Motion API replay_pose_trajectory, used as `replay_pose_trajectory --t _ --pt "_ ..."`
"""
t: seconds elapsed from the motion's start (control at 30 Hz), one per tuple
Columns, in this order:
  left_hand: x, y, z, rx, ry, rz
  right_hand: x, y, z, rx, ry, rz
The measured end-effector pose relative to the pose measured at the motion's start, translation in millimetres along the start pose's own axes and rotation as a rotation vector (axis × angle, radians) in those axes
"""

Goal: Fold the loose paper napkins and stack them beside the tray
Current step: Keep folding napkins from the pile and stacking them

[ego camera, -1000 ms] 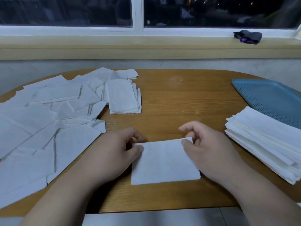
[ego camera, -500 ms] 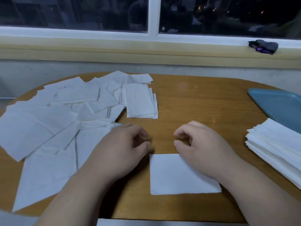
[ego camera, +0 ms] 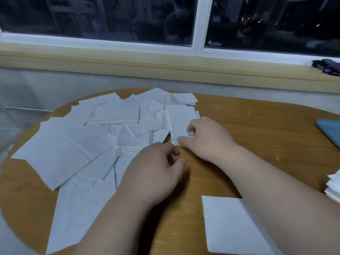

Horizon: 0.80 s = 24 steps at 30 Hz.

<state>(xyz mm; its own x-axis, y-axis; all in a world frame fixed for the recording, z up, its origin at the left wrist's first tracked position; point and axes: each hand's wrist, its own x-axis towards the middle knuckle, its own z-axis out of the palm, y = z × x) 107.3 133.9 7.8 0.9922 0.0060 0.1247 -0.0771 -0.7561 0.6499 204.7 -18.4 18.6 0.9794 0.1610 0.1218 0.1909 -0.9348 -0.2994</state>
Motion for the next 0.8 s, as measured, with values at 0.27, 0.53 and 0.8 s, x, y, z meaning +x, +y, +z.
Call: replay_pose_trajectory --t 0.27,0.53,0.8 --pt "2 -3 -6 -0.005 0.013 -0.033 6 -22 10 -0.116 -0.012 -0.107" --pt "-1 -4 -11 -0.021 0.063 -0.026 -24 -7 -24 0.161 0.106 -0.058" --pt "-12 14 -5 -0.203 0.043 0.147 -135 18 -83 0.573 0.218 -0.032"
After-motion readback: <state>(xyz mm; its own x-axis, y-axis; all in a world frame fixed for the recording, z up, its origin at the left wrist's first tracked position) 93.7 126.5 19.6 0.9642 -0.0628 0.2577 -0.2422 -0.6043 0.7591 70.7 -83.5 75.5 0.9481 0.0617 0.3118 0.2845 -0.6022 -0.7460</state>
